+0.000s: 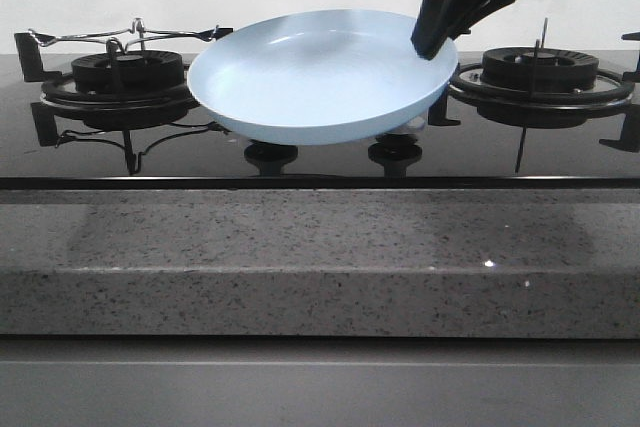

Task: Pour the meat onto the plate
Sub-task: 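Lift the black frying pan with the left gripper over the plate, then tilt the pan with the left gripper to pour the meat onto the plate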

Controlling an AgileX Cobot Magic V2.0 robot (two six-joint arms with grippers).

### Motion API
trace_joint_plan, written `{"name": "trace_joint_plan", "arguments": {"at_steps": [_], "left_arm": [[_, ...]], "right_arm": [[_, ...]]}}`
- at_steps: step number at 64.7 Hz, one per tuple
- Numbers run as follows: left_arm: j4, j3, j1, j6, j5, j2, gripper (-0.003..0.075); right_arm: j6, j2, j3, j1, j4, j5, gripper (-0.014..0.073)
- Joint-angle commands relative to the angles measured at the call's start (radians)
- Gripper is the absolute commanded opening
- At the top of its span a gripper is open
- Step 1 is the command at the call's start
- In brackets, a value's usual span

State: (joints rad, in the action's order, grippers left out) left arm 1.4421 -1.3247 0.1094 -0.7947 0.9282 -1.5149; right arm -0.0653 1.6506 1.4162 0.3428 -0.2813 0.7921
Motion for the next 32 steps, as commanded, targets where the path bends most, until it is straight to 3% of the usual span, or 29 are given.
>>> {"name": "trace_joint_plan", "arguments": {"at_steps": [1,17,32], "left_arm": [[0.047,-0.030,-0.052,-0.057,-0.088,0.088,0.0008],[-0.065,-0.034,-0.215,-0.222,-0.233,0.158,0.0008],[-0.389,-0.045,-0.402,-0.254,-0.416,0.217,0.0008]], "right_arm": [[-0.006,-0.054,0.023,-0.002,-0.023,-0.043,-0.0060],[-0.006,-0.054,0.023,-0.002,-0.023,-0.044,-0.0060],[-0.006,-0.054,0.023,-0.002,-0.023,-0.043,-0.0060]]}}
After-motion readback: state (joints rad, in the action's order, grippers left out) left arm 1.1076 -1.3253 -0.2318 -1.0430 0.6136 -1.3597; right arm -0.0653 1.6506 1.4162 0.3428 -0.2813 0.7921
